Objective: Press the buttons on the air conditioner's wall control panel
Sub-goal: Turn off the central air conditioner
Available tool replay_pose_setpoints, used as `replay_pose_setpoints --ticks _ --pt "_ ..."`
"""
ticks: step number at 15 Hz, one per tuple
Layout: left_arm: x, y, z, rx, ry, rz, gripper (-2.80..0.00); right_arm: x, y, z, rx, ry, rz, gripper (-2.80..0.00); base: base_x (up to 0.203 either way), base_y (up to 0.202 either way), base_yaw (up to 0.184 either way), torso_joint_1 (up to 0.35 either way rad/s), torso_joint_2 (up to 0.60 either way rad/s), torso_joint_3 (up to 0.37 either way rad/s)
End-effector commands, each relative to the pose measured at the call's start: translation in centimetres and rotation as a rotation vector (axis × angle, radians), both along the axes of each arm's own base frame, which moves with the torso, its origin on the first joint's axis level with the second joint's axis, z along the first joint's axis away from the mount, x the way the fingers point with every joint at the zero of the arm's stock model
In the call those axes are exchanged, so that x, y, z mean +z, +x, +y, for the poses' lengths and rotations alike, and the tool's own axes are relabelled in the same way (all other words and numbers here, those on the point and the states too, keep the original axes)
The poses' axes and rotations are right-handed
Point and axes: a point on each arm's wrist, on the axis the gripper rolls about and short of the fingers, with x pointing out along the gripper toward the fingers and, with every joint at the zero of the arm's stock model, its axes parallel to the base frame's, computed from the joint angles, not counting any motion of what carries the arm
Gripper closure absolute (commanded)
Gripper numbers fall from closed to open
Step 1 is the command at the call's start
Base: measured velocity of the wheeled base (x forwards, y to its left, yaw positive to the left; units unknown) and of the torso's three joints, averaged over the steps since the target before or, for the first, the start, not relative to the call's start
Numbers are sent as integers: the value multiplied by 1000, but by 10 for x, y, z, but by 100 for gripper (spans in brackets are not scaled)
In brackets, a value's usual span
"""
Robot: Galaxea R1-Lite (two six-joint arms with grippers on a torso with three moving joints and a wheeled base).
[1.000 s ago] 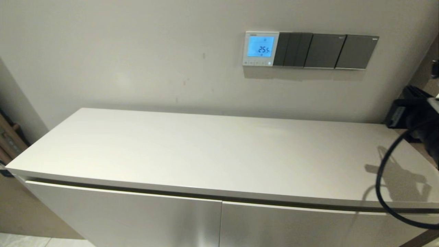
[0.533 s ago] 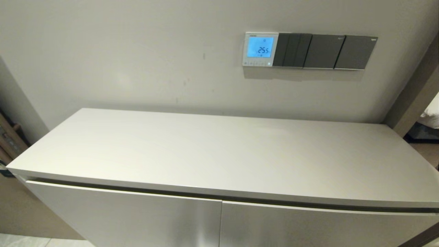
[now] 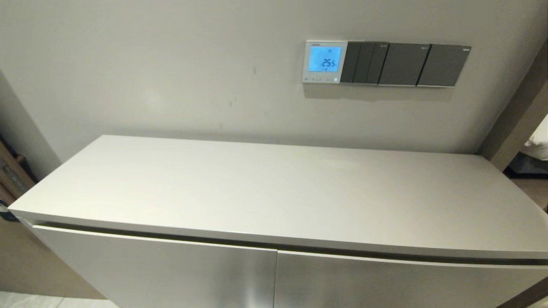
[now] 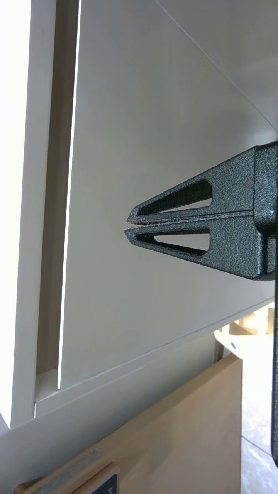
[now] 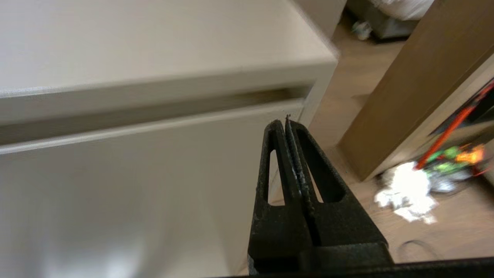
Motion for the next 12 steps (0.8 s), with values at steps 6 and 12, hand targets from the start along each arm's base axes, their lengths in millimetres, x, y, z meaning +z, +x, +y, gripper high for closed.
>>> replay_pose_setpoints --ticks 6,12 --pt "0 0 0 1 0 2 0 -27 -1 3 162 137 -88 0 0 0 0 0 0 0" --pt "0 0 0 1 0 0 0 -35 -2 5 272 85 12 0 0 0 0 0 0 0"
